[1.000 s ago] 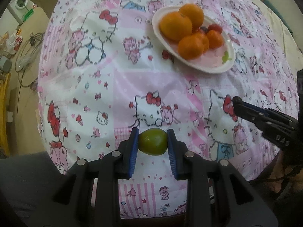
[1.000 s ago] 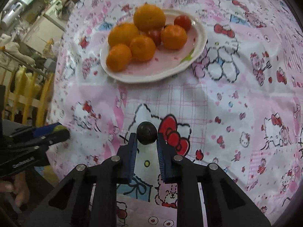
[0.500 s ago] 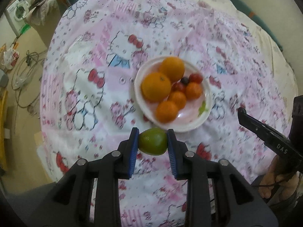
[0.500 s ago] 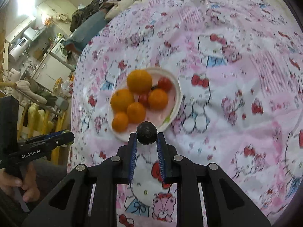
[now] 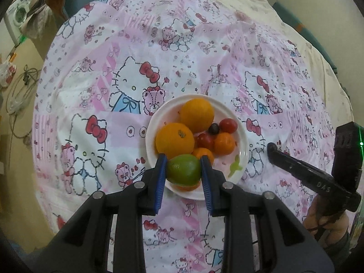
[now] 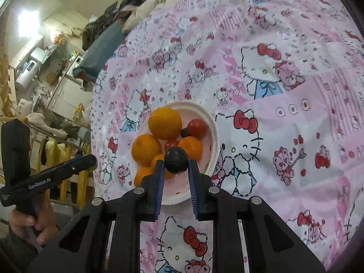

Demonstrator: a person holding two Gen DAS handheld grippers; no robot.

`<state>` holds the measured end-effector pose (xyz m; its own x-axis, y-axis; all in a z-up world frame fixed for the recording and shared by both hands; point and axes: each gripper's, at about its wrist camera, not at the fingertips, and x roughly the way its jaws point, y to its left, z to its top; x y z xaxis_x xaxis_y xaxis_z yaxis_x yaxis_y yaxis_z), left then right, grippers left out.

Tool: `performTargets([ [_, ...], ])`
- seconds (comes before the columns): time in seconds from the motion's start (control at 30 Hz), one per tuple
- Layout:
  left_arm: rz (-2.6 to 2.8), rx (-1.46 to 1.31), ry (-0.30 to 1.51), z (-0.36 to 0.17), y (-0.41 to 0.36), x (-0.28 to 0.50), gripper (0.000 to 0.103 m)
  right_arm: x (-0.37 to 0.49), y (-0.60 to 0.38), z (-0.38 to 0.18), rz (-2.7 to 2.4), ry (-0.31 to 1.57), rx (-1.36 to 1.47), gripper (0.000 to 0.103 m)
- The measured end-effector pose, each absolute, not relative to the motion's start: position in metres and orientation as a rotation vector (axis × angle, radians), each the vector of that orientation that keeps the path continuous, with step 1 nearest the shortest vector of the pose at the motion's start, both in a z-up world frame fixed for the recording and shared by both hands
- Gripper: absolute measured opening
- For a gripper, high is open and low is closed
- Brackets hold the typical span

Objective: Organize fruits
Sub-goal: 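Carry the blueberry onto the plate and open the right gripper while the left carries the grape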

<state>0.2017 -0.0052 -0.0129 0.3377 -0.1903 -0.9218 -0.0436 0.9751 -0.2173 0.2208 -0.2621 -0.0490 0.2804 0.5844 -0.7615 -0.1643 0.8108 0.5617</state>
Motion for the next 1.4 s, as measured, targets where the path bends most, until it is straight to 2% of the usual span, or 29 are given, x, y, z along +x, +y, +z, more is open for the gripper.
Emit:
performTargets([
  [0.37,-0.093,-0.225,1.257,-0.028,-0.002,0.209,0.026,0.222,-0.224,-0.101,0.552,1.315,0.339,0.022],
  [0.87,-0.076,-0.215,1.259,-0.033,-0.004,0.206,0.026,0.224,-0.228,-0.104,0.532,1.316,0.377,0.026],
  [0.93,-0.081,-0.216,1.27,-0.038,-0.008,0.206,0.026,0.224,-0.235,-0.1,0.511,1.299,0.384,0.029],
  [0.97,-0.09,-0.218,1.277,-0.04,-0.011,0.207,0.026,0.224,-0.238,-0.098,0.499,1.294,0.389,0.037],
  [1.0,-0.103,-0.218,1.286,-0.042,-0.015,0.207,0.026,0.224,-0.242,-0.096,0.488,1.289,0.403,0.049],
  [1.07,-0.137,-0.203,1.305,-0.047,-0.028,0.208,0.026,0.222,-0.256,-0.091,0.457,1.267,0.443,0.058],
  [1.23,-0.184,-0.29,1.413,-0.065,-0.055,0.211,0.026,0.219,-0.29,-0.081,0.378,1.242,0.508,0.058],
  [1.4,-0.15,-0.242,1.413,-0.073,-0.086,0.214,0.026,0.221,-0.315,-0.07,0.351,1.205,0.579,0.058],
])
